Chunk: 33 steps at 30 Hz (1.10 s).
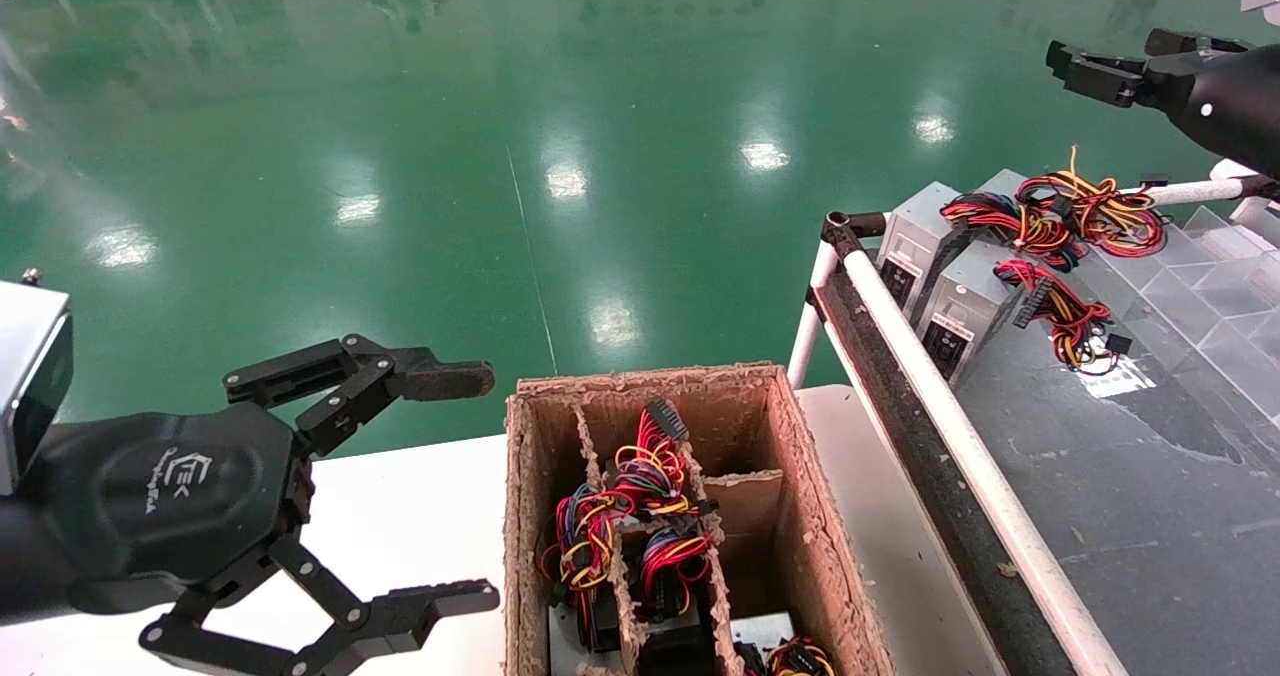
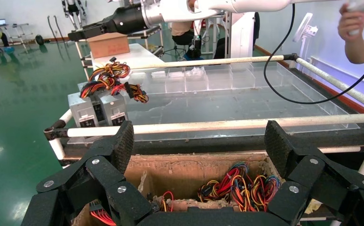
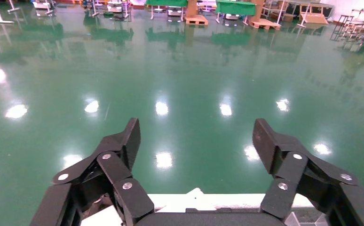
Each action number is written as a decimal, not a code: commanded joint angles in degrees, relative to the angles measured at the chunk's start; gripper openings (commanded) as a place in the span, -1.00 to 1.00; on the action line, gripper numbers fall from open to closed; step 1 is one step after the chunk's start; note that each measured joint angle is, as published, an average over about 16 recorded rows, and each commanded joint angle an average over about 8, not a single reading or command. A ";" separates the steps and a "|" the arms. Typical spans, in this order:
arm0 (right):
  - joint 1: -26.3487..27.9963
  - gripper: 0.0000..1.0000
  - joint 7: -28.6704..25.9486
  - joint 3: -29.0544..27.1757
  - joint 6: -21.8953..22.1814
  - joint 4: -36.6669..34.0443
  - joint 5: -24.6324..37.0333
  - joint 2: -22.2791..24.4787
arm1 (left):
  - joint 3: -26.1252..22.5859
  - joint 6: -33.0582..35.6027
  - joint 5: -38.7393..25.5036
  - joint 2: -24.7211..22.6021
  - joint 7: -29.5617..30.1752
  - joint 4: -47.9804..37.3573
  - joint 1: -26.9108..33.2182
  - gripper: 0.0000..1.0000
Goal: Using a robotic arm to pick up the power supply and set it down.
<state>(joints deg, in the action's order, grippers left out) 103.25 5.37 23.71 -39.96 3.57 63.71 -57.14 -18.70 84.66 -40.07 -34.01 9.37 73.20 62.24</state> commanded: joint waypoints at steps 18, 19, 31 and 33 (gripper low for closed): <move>-12.58 1.00 -4.84 -2.44 -14.05 21.24 -6.78 6.74 | -0.04 0.00 0.02 0.00 -0.02 -0.03 0.02 1.00; -13.30 1.00 -5.12 -2.57 -14.83 22.43 -7.15 7.12 | -0.04 0.00 0.02 0.00 -0.02 -0.03 0.02 1.00; -21.95 1.00 -8.47 -4.13 -24.25 36.94 -11.63 11.69 | -0.06 -0.01 0.03 0.01 -0.03 -0.04 0.02 1.00; -23.42 1.00 -9.04 -4.39 -25.85 39.39 -12.39 12.46 | -0.06 -0.01 0.03 0.01 -0.03 -0.04 0.02 1.00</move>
<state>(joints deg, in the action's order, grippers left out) 79.84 -3.67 19.31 -65.80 42.96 51.32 -44.67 -18.76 84.66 -40.04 -34.00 9.33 73.16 62.26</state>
